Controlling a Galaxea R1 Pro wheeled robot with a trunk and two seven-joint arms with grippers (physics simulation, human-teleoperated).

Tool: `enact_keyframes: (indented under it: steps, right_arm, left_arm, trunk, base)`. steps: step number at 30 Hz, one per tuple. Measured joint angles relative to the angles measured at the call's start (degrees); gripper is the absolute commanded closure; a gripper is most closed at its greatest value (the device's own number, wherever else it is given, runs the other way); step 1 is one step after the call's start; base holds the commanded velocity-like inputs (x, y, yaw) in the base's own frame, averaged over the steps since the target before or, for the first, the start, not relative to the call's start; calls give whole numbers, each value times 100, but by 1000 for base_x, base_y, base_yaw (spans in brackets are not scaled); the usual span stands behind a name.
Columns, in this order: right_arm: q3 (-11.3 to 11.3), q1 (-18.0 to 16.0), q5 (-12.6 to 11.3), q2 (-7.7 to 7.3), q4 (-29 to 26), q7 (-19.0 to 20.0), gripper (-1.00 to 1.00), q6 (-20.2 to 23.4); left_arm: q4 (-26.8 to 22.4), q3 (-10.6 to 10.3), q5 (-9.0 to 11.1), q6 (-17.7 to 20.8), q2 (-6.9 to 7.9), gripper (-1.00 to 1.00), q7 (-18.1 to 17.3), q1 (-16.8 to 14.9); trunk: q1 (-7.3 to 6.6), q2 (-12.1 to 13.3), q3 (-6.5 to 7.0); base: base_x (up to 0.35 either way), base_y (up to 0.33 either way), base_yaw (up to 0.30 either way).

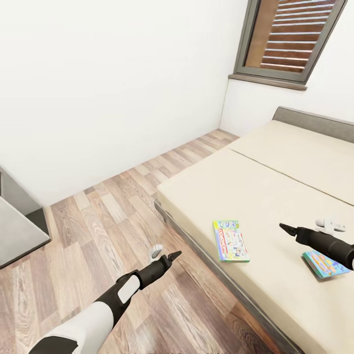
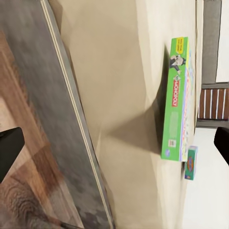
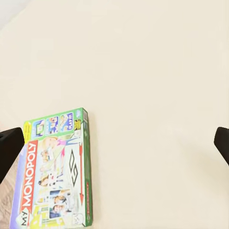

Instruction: Put all the toys in the child's room - the three board games (two on the bed and one on the table), the two jigsaw puzzles on the table, and the tennis ball on the table - inside the toy box on the table in the child's room.

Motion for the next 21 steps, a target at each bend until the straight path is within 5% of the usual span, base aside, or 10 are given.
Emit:
enact_keyframes:
  steps: [21]
  right_arm:
    - [0, 0, 0, 8, 0, -5, -100, -8]
  left_arm:
    - [0, 11, -3, 40, 70, -100, -182, -114]
  trunk:
    - [0, 0, -195]
  base:
    - [0, 0, 0]
